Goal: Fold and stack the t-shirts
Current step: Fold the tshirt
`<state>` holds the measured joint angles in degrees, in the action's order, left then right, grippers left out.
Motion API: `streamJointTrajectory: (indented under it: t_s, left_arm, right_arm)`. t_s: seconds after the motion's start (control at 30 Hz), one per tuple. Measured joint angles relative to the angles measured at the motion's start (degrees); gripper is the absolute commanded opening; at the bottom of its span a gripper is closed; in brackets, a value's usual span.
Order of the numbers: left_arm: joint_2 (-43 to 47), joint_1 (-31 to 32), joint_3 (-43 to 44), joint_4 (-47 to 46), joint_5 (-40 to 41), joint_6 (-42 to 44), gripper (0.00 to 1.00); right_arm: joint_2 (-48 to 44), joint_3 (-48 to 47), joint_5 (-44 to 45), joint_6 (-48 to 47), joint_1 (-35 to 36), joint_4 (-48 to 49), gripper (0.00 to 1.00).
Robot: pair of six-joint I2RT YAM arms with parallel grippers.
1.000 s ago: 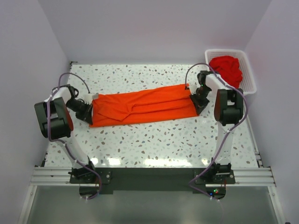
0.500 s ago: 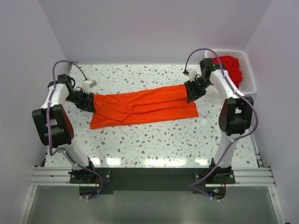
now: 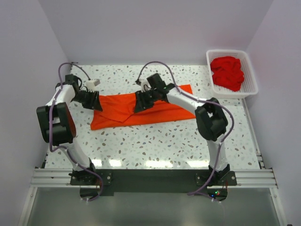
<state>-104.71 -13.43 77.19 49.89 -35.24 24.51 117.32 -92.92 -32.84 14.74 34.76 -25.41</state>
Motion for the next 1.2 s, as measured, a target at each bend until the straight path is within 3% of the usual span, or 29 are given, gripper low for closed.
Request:
streamJointTrajectory:
  t_s: [0.2,0.5,1.2]
  left_arm:
    - [0.02,0.09,-2.95,-1.40,-0.15,-3.08,0.42]
    - [1.64,0.07,-5.84,-2.75,0.07,-3.96,0.43]
    - [3.34,0.00,-7.65,-3.15,0.35,-3.78,0.43]
  right_arm:
    - [8.02,-2.10,0.59,13.14,7.85,8.74,0.47]
    - [12.13,-2.08,5.22,30.34,8.79,15.15,0.46]
    - [13.18,3.37,6.23,49.90,9.22,21.92,0.45]
